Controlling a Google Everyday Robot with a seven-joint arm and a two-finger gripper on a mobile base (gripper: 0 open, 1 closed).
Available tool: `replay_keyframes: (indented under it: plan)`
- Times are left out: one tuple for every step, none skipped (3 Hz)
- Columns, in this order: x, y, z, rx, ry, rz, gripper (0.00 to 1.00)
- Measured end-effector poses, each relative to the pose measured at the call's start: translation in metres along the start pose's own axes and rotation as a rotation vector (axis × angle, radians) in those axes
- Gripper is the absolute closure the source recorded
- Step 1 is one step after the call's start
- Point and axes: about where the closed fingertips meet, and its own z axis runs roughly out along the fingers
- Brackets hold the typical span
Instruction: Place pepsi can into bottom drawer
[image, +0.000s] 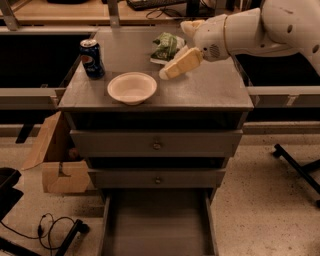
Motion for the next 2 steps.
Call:
replay_keyframes:
  plan:
    - [0.0, 0.0, 0.0, -0.001, 0.0, 0.0, 0.0]
    - [0.003, -0.016, 0.042, -0.024, -0.063, 0.017, 0.0]
